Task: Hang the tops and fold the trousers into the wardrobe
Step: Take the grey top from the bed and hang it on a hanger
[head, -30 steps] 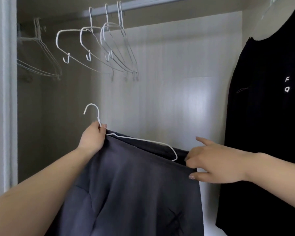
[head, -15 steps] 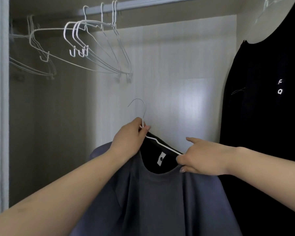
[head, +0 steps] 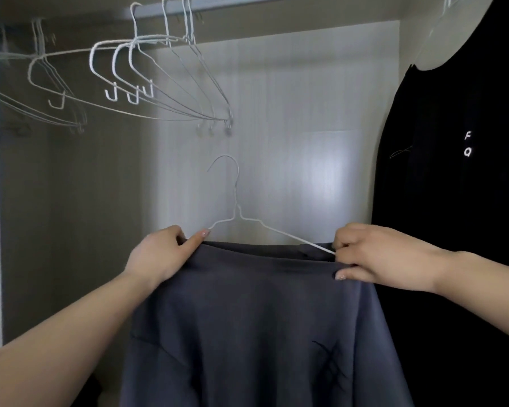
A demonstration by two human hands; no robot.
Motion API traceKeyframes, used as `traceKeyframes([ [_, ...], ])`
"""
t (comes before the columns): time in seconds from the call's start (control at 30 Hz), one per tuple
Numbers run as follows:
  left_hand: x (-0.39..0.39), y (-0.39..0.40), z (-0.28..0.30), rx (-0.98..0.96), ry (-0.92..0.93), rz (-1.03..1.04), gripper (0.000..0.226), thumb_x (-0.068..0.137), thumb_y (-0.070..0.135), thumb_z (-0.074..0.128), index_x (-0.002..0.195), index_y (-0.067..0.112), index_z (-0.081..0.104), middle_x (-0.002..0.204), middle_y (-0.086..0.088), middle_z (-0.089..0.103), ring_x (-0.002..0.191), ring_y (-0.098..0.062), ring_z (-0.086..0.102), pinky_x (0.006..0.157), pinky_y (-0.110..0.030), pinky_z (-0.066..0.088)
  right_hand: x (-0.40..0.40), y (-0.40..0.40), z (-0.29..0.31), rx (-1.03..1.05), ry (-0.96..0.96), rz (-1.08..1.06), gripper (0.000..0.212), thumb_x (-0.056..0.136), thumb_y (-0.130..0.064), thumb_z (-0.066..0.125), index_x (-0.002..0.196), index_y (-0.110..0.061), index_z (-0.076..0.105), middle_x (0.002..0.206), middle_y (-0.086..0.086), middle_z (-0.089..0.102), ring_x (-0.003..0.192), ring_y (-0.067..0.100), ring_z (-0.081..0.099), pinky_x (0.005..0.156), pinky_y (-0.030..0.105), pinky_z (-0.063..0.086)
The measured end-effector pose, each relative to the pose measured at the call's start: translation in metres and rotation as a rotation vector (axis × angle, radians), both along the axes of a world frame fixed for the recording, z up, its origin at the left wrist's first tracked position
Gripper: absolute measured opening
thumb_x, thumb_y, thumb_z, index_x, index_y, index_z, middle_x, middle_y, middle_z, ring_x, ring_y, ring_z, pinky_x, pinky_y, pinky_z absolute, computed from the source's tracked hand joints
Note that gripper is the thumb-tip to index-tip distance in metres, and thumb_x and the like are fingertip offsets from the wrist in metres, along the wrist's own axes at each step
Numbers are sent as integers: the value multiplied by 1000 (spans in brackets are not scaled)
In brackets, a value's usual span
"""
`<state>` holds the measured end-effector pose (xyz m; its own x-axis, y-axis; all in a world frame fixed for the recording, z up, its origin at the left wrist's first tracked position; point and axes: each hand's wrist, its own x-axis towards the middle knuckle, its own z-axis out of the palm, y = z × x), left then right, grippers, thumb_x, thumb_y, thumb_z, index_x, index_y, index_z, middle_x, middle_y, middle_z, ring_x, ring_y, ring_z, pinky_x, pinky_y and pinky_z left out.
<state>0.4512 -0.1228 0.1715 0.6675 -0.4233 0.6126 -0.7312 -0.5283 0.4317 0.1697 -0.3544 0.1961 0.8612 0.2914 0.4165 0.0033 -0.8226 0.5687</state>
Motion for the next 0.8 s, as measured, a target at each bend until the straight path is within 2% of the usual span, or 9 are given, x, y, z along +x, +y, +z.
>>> traceKeyframes([
  [0.1,-7,-3,2,40,-12,31,59,83,75,34,74,20,54,78,5,61,78,-17,57,64,-30,42,4,7,6,195,33,-99,29,90,-52,50,77,-27,52,129,-8,41,99,5,57,79,20,45],
  [0.17,-17,-10,6,33,-28,2,59,82,75,35,73,19,54,77,5,61,76,-16,57,61,-29,41,9,13,14,244,60,-213,27,91,-52,48,82,-27,53,139,-14,36,101,6,57,81,19,40],
  [0.27,-31,-23,12,-2,-94,-48,59,82,74,40,73,18,54,75,4,60,73,-14,56,56,-29,38,18,18,21,422,53,-199,17,91,-43,55,95,-28,49,105,-7,64,86,14,59,74,25,46],
  [0.33,-35,-27,19,-23,-134,-60,58,81,74,41,74,18,55,75,5,60,72,-14,55,57,-30,39,20,22,20,573,64,-189,22,89,-38,59,102,-32,41,88,-4,65,77,13,59,71,25,47],
  [0.4,-32,-27,26,-37,-142,-61,59,81,75,39,79,18,56,80,5,60,77,-18,56,62,-31,41,16,20,17,580,42,-202,29,89,-38,60,111,-33,41,82,-7,63,74,6,59,69,22,48],
  [0.53,-12,-16,32,-59,-90,-63,55,81,75,38,86,23,54,89,7,58,87,-20,55,69,-33,41,-3,8,19,621,-152,-125,10,91,-33,58,96,-25,61,83,-9,68,80,6,63,75,25,50],
  [0.63,-2,-18,30,-1,-177,-58,48,85,70,38,78,25,52,84,9,57,83,-18,54,68,-32,41,-9,7,28,765,-245,-25,5,91,-24,60,91,-28,63,87,-10,69,83,3,61,74,15,46],
  [0.73,2,-21,35,7,-148,-251,33,95,50,42,74,26,54,77,11,58,78,-16,56,70,-32,44,-12,4,35,776,-236,-41,8,90,-23,60,92,-31,62,90,-11,68,85,2,61,77,17,46],
  [0.8,3,-25,39,8,-108,-423,19,97,36,49,80,34,59,80,14,62,71,-5,57,73,-28,48,-15,2,40,751,-196,-80,11,91,-22,60,91,-32,63,91,-14,68,88,0,61,79,16,46],
])
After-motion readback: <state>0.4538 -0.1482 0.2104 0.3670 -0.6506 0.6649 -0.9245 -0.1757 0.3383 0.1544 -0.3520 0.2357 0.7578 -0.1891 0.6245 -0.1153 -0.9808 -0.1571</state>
